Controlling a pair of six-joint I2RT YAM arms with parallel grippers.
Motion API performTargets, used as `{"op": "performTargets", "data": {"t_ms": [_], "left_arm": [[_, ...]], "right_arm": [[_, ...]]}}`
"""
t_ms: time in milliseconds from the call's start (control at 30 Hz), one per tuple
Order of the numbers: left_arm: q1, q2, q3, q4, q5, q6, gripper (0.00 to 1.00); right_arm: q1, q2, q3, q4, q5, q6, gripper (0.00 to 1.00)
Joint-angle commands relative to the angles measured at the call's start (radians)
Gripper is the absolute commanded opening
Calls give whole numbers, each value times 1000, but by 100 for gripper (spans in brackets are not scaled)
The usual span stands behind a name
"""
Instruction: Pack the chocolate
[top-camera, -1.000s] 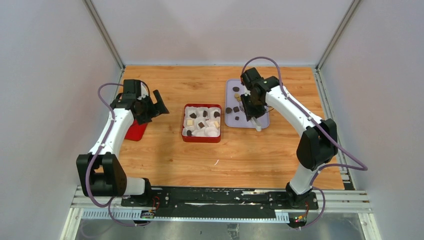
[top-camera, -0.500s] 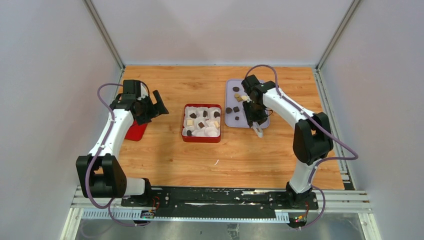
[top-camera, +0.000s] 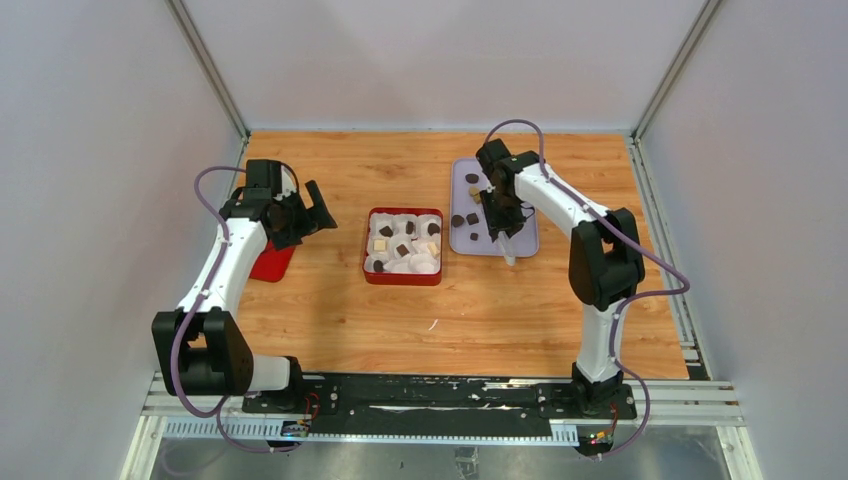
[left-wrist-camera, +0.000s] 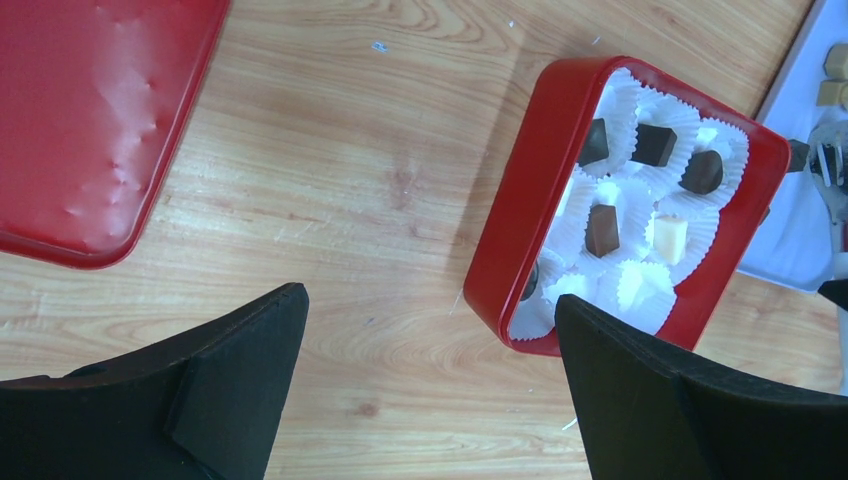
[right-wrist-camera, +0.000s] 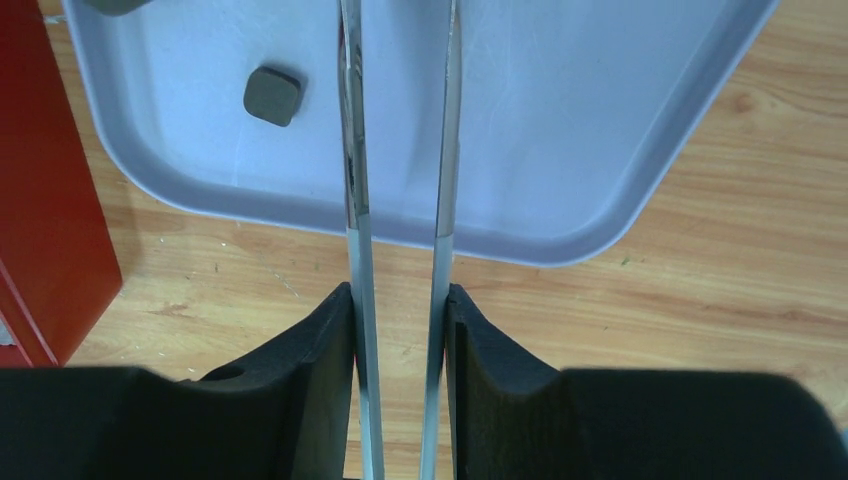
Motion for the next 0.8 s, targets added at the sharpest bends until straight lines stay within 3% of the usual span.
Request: {"op": "performTargets", "data": {"t_ms": [0, 133, 200, 467, 567, 767], "left_arm": [[5, -9, 8, -14, -15, 18, 100], [5, -6, 7, -15, -16, 18, 100], [5, -4, 8, -14, -15, 18, 100], [5, 6, 24, -18, -11, 22, 100], [5, 8, 23, -17, -9, 19, 100], [5, 14, 19, -5, 2, 13, 100]], "right_arm": [[-12, 12, 41, -20, 20, 5, 27], [-12, -20, 18, -19, 22, 4, 5], [-13, -48, 2, -20, 17, 1, 0], [-8, -213, -43, -86, -22, -29, 0], [10, -295, -62, -80, -110, -58, 0], [171, -365, -36, -83, -218, -133, 1]]}}
